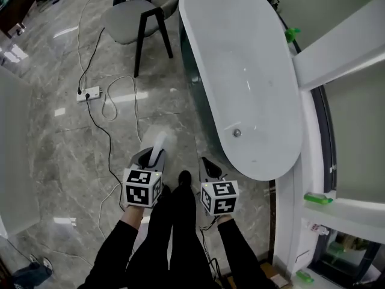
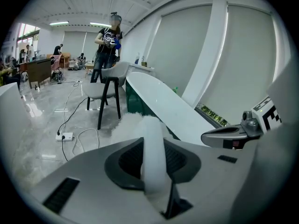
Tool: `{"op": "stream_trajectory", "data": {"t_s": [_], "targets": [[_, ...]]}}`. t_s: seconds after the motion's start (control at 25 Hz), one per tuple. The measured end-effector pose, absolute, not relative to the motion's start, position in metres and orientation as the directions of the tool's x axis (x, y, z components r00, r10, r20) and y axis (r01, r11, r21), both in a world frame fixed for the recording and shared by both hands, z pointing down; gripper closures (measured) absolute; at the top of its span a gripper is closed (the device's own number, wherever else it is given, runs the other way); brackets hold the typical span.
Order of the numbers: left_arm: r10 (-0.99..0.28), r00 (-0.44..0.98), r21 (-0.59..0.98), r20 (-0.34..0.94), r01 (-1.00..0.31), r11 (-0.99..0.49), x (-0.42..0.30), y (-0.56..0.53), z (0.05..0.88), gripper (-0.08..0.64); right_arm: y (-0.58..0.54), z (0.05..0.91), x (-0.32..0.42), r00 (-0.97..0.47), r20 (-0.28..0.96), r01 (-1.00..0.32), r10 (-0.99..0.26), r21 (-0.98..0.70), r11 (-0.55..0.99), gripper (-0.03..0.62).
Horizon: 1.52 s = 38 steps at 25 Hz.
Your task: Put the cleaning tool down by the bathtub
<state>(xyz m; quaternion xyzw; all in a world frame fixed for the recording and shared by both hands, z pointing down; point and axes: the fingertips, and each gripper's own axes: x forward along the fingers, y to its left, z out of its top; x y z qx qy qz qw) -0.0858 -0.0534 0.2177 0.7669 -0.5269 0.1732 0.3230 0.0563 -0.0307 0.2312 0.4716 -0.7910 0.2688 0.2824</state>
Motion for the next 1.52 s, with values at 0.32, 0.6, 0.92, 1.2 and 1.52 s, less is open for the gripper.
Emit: {"op": "stream_trajectory", "data": {"t_s": [0.32, 0.6, 0.92, 1.2, 1.52], "targets": [[-0.683, 0.387, 0.329, 0.619, -0.918, -0.223, -0.074, -0.089, 0.318, 0.463, -0.070, 0.332, 0.040, -0.442, 0.708, -0.871, -0.550, -0.191, 0.453, 0.592], [-0.666, 0.381, 0.347, 0.641, -0.918, -0.192, -0.073, -0.103, 0.412, 0.463, -0.092, 0.421, 0.031, -0.463, 0.718, -0.852, -0.520, -0.198, 0.485, 0.592], [-0.668, 0.367, 0.325, 0.647, -0.926, -0.194, -0.069, -0.131, 0.498, 0.463, -0.123, 0.498, 0.029, -0.476, 0.706, -0.845, -0.524, -0.202, 0.495, 0.592], [-0.672, 0.368, 0.310, 0.642, -0.927, -0.212, -0.063, -0.154, 0.550, 0.463, -0.147, 0.552, 0.035, -0.487, 0.696, -0.853, -0.528, -0.248, 0.459, 0.592], [-0.690, 0.367, 0.279, 0.624, -0.929, -0.242, -0.055, -0.187, 0.602, 0.463, -0.182, 0.595, 0.039, -0.506, 0.668, -0.837, -0.546, -0.225, 0.500, 0.592]]}}
